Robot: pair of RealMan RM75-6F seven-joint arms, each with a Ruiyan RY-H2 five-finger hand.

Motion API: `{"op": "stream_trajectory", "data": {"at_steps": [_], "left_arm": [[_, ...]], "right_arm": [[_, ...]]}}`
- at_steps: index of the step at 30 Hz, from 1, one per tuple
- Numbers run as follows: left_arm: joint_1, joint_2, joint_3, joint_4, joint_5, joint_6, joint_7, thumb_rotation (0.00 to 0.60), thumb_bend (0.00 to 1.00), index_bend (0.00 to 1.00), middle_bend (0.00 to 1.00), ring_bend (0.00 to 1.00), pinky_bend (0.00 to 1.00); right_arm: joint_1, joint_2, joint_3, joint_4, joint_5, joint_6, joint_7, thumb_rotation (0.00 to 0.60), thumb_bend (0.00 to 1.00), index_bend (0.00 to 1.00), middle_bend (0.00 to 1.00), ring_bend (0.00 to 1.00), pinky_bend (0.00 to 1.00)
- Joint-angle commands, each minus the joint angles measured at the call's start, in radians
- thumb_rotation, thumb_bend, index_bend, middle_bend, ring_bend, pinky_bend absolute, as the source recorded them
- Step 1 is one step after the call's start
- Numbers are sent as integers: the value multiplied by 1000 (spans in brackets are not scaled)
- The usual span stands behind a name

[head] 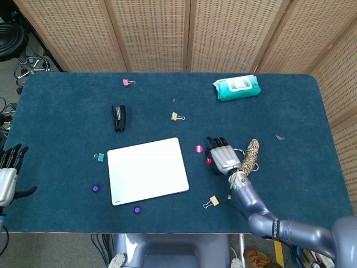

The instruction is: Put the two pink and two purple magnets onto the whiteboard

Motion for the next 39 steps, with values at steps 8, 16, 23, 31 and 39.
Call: {"op": "stream_trajectory", "data": {"at_steps": [8, 16, 23, 31, 39], "left_arm": [[0, 2, 2, -4, 2, 3, 0, 600, 0, 0, 0, 0, 0], [1, 4, 2, -6, 1, 6, -1, 600, 0, 0, 0, 0, 0], [1, 5, 2, -6, -1, 5, -5, 600, 0, 0, 0, 0, 0], [2, 6, 2, -6, -1, 7, -7, 600, 0, 0, 0, 0, 0], [1, 6, 1, -6, -5, 4, -6, 600, 0, 0, 0, 0, 0]], "right_arm": [[2, -15, -36, 34, -25, 27, 36, 600, 369, 336, 0, 0, 0], [3, -37, -45, 73, -65, 43, 77, 600, 375, 347, 0, 0, 0], [5, -49, -57, 88, -81, 45, 83, 600, 375, 362, 0, 0, 0], [1, -66, -57, 108, -98, 62, 102, 600, 375, 367, 0, 0, 0], [1, -84, -56, 126, -107, 63, 116, 600, 375, 367, 0, 0, 0]]}}
